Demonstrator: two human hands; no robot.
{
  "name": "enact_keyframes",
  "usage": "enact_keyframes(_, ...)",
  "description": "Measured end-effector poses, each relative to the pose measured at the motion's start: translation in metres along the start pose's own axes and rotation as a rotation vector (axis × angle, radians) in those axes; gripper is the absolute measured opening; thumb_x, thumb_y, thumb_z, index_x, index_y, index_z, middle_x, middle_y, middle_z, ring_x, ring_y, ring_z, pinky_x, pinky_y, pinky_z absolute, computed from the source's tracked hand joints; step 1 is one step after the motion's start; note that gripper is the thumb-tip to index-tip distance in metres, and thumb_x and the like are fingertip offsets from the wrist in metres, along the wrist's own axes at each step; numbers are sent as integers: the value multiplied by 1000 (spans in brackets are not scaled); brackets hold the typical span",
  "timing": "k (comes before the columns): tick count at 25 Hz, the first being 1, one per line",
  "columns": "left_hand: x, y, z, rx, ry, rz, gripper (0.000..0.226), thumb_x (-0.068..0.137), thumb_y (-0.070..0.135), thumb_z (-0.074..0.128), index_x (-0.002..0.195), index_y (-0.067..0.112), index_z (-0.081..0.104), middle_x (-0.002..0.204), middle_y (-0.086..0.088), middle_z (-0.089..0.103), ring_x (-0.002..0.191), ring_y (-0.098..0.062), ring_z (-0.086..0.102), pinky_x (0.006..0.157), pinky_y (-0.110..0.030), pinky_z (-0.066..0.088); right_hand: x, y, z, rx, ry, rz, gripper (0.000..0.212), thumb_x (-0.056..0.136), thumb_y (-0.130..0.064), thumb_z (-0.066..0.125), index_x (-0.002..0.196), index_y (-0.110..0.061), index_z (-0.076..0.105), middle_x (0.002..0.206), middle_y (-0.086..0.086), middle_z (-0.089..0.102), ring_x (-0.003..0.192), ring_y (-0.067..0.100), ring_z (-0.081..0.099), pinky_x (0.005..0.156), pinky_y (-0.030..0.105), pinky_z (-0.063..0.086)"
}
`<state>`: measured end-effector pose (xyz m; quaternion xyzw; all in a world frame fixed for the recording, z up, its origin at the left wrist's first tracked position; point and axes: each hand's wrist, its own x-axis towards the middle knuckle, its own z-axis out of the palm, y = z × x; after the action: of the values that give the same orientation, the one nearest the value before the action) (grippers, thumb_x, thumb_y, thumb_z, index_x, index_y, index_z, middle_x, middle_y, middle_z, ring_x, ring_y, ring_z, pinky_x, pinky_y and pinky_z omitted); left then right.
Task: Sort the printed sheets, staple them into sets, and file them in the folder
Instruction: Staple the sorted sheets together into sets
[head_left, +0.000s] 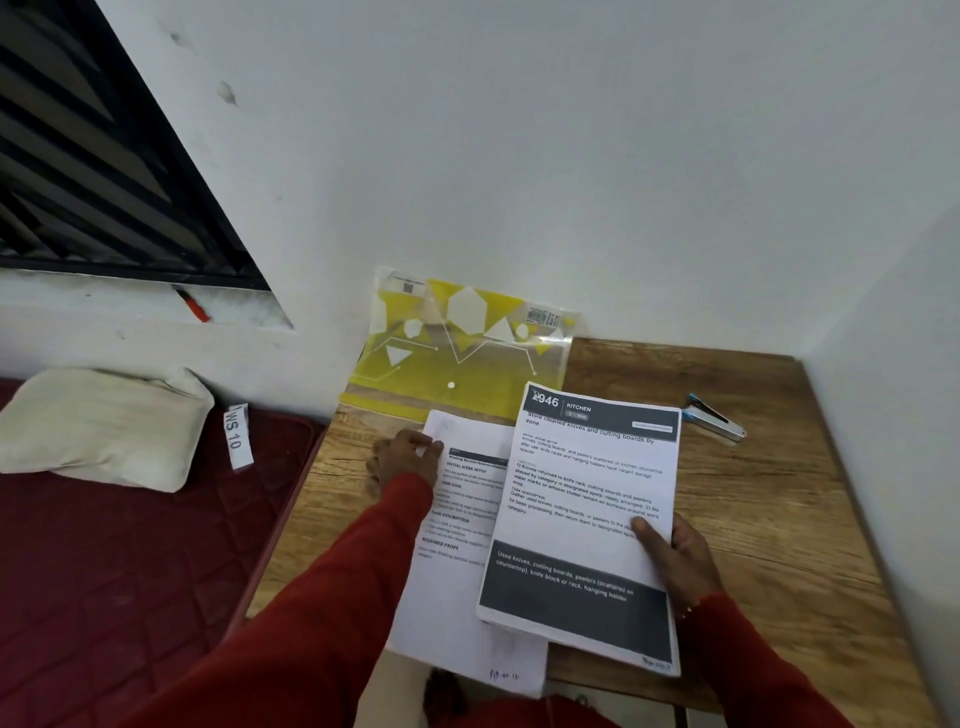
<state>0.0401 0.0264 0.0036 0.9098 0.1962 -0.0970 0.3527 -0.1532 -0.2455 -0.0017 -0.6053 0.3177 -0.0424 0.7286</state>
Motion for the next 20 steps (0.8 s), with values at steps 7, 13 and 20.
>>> enact_keyframes(7,-28,7,-15,-301,-102,419,18,95,24,58,109,16,51,101,-5,63,90,-24,62,69,-24,47,-4,-4,-5,134,-15,7,71,56,-42,88,114,-8,64,107,12,73,92,29,71,70,36,60)
enact_keyframes(13,-37,15,-29,-395,-494,465,59,79,43,69,133,27,53,125,2,65,109,-22,65,94,-50,52,-8,-9,2,269,-68,109,35,83,-14,66,117,-8,61,115,19,68,103,41,66,92,62,48)
enact_keyframes(20,-81,78,-40,-831,-578,491,40,93,27,57,130,14,53,122,-13,66,106,-29,65,90,-45,54,-5,-45,11,378,-169,114,39,92,-14,57,130,-6,54,124,22,63,112,42,61,99,64,43)
